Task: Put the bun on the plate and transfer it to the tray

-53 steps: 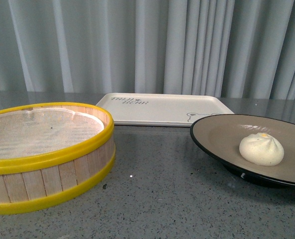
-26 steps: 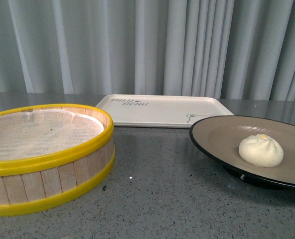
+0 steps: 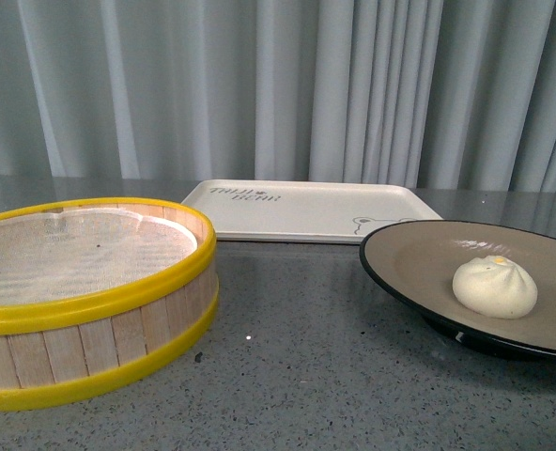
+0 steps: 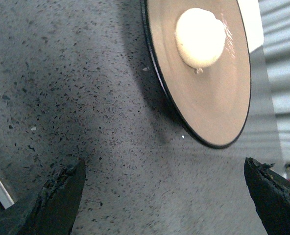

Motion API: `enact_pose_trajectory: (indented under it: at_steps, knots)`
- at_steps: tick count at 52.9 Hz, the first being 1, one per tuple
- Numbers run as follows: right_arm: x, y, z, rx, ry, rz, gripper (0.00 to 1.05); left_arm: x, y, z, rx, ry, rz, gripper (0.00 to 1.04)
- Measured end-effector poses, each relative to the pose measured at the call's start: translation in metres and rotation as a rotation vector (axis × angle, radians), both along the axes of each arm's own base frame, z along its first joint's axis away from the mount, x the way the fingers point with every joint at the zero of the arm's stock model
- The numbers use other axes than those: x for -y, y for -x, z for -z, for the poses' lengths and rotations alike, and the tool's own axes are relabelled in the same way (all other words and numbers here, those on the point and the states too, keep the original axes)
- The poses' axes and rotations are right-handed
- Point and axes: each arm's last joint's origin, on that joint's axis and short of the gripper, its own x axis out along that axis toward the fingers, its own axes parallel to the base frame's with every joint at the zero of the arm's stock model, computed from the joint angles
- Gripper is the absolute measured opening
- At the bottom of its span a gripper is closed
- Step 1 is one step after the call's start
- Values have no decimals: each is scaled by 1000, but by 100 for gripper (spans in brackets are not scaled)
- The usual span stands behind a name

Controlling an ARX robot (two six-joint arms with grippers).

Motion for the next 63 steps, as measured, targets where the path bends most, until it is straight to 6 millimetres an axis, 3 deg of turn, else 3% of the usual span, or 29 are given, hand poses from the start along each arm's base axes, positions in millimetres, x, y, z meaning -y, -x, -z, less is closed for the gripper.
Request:
enact_pose_trajectory:
  at_steps: [14,33,43,58,63]
  knots:
    - [-11,-46,-1,16,279,-313,96,0,0,0,0,0,0,98]
    - [-23,-83,12,-1,343,-389,96,0,0,0,0,0,0,98]
    - [-20,-91,21,-12,372,-390,58,0,0,0,0,0,0,98]
    - [-12,-95,13,36,390,-379,10,0,0,0,0,0,0,98]
    - [-9,-96,-4,101,407,-381,3,0,0,0,0,0,0,98]
